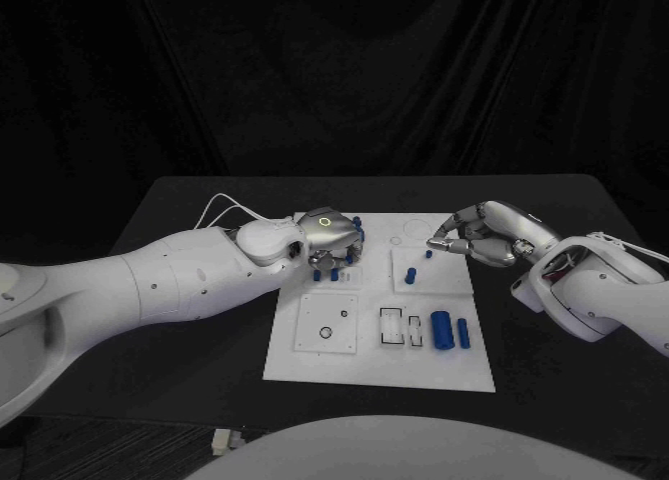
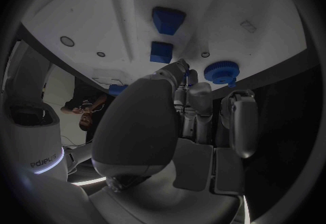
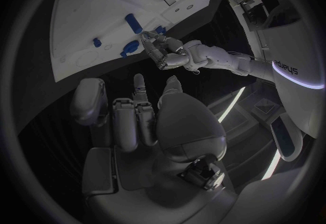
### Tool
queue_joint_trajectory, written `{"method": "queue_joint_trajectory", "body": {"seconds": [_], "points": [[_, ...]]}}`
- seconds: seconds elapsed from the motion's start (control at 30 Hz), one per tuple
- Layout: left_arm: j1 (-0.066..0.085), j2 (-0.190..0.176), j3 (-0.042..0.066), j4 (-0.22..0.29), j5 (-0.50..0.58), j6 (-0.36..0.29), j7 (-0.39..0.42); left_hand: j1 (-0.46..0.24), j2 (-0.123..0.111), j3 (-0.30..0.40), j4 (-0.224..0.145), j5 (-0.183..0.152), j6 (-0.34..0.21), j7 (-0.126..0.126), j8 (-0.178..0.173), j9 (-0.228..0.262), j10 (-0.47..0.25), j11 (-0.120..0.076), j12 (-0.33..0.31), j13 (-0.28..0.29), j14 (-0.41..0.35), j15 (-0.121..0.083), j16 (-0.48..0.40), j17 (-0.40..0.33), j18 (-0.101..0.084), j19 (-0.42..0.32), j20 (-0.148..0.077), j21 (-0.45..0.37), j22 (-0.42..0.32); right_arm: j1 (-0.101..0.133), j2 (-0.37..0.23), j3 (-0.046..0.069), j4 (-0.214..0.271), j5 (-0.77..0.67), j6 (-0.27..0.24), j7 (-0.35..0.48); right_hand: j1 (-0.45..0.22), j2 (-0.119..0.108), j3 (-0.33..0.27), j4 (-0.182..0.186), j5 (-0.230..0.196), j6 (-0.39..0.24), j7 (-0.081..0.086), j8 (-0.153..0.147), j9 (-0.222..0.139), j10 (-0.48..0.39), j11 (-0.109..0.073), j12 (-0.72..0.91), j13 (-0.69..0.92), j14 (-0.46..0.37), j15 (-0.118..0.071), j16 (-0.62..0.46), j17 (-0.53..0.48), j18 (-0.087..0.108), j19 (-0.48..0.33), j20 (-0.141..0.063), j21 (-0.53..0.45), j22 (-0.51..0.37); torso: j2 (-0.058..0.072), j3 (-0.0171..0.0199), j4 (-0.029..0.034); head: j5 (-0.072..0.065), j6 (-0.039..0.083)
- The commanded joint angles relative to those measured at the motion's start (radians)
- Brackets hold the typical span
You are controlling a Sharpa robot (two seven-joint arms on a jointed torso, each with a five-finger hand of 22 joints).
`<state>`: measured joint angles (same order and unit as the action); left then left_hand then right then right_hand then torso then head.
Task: Assemble the parts on the task board
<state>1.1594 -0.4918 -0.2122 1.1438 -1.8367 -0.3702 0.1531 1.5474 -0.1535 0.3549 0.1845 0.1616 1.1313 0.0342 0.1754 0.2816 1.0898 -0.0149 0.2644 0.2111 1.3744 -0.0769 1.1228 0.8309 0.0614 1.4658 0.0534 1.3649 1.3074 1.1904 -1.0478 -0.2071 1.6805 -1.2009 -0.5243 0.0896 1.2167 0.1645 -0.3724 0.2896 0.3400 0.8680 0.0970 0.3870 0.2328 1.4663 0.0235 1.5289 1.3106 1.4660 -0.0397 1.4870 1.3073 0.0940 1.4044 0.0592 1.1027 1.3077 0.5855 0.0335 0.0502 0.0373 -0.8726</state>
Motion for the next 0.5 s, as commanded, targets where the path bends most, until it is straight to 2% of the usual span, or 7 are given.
{"method": "queue_joint_trajectory", "body": {"seconds": [0.03,0.2,0.37,0.5], "points": [[0.023,-0.036,0.001,0.052,-0.002,-0.058,0.003,-0.004,-0.001,0.006,-0.001,-0.010,0.003,0.001,-0.010,0.004,0.008,0.000,-0.012,-0.005,0.008,0.000,-0.009,-0.004,-0.016,0.020,-0.010,-0.005,0.203,-0.003,-0.002,0.001,-0.001,-0.002,0.008,-0.019,0.005,0.002,-0.004,0.001,0.004,0.000,-0.002,0.003,0.001,0.053,-0.006,-0.005,0.190,0.066,-0.010,-0.002,0.097,0.002,0.000,0.000,-0.009,0.117,0.000,0.0002,0.0003,-0.001,0.000],[0.059,-0.096,0.001,0.110,-0.001,-0.055,-0.003,-0.010,-0.005,0.009,0.002,-0.018,0.003,-0.002,-0.015,0.002,0.008,-0.002,-0.028,-0.012,0.011,-0.001,-0.012,-0.008,-0.015,0.019,-0.010,-0.008,0.202,-0.005,0.000,0.001,-0.003,-0.002,0.011,-0.020,0.005,0.002,-0.004,0.001,0.004,0.000,-0.002,0.003,0.001,0.053,-0.006,-0.005,0.190,0.066,-0.010,-0.002,0.097,0.002,0.000,0.000,-0.009,0.117,0.000,0.0000,0.0001,0.000,0.000],[0.077,-0.126,0.001,0.127,-0.001,-0.041,0.003,-0.009,-0.009,0.015,0.001,-0.021,-0.002,-0.005,-0.022,0.000,0.011,-0.004,-0.039,-0.016,0.014,-0.002,-0.013,-0.009,-0.015,0.018,-0.010,-0.011,0.201,-0.008,0.002,0.001,-0.005,-0.002,0.015,-0.021,0.005,0.002,-0.004,0.001,0.004,0.000,-0.002,0.003,0.001,0.053,-0.006,-0.005,0.190,0.066,-0.010,-0.002,0.097,0.002,0.000,0.000,-0.009,0.117,0.000,0.0002,0.0001,0.005,0.000],[0.082,-0.134,0.000,0.123,-0.001,-0.017,0.008,-0.011,-0.014,0.020,0.003,-0.025,-0.008,-0.008,-0.029,-0.003,0.009,-0.005,-0.051,-0.021,0.015,-0.002,-0.015,-0.010,-0.014,0.017,-0.010,-0.015,0.201,-0.011,0.002,0.001,-0.005,-0.002,0.010,-0.020,0.005,0.002,-0.004,0.001,0.004,0.000,-0.002,0.003,0.001,0.051,-0.006,-0.006,0.188,0.066,-0.010,-0.003,0.095,0.003,-0.001,0.000,-0.011,0.117,0.000,0.0002,0.0001,0.000,0.000]]}}
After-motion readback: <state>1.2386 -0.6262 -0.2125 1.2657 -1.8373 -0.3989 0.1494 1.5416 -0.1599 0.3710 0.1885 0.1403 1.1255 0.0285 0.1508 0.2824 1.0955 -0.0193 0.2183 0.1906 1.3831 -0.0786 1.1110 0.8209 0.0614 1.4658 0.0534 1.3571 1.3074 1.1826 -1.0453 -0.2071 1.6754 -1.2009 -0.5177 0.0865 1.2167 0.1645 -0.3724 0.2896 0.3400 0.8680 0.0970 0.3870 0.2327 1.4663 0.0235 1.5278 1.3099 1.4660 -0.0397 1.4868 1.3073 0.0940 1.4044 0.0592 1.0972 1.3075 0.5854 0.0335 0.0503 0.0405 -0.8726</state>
